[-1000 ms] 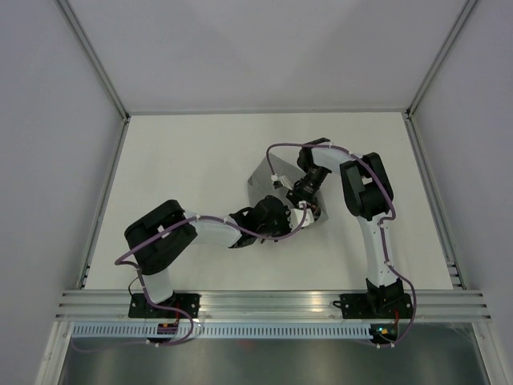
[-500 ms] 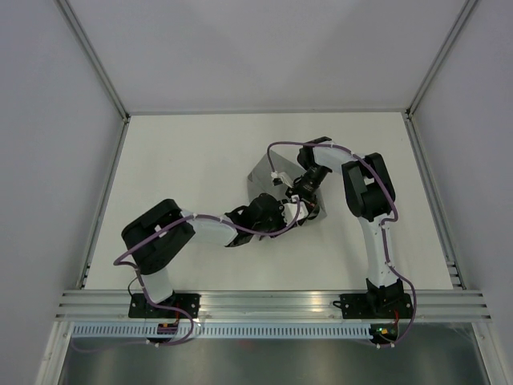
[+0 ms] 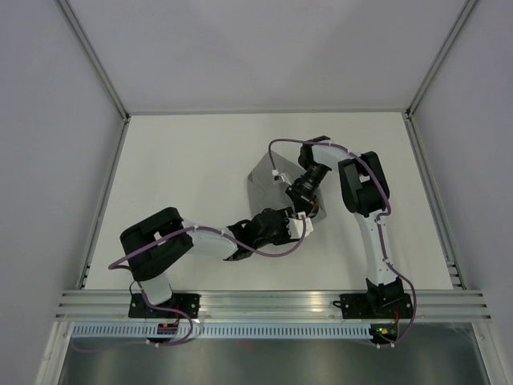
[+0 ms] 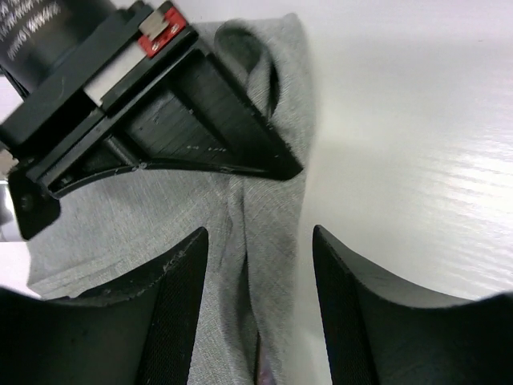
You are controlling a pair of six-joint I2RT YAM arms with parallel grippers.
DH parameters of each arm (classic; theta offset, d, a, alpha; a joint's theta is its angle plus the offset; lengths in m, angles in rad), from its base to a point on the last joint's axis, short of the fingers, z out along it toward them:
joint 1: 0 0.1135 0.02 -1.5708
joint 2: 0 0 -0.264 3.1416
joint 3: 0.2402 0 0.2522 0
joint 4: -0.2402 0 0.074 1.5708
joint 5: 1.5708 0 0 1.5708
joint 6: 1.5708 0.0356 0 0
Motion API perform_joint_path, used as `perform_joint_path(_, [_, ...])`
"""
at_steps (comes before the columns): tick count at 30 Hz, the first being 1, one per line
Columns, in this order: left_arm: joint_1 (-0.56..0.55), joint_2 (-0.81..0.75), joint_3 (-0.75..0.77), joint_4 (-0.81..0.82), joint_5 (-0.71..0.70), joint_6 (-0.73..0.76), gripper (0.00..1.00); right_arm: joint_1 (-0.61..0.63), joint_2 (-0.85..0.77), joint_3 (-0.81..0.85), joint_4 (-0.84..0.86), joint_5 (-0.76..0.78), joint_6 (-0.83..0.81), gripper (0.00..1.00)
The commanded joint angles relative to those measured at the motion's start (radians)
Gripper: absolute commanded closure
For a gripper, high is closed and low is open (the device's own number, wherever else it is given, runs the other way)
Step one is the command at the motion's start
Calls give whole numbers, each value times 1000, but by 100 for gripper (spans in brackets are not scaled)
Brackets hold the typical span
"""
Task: Fold the napkin, place the utensils inside, and roll it up
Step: Roll the napkin with the utensil
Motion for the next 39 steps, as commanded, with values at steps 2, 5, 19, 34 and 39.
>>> perform_joint_path(2, [-52,-19,-17,129,-110,140,39,-5,93,20,8,49,-33,99])
perform_joint_path(5, [-82,8,-28,172,-144,192,38,-14,114,27,6,48,-30,99])
perform_joint_path(19, [-112,155,-7,240,-194,285,38,-31,110,2,8,32,-30,100])
perform_joint_path(34, [-73,205,55,30,-144,236,66,-45,102,-15,8,37,-56,100])
perform_joint_path(39, [-58,191,79,-32,-101,217,81,-45,93,-32,8,35,-69,99])
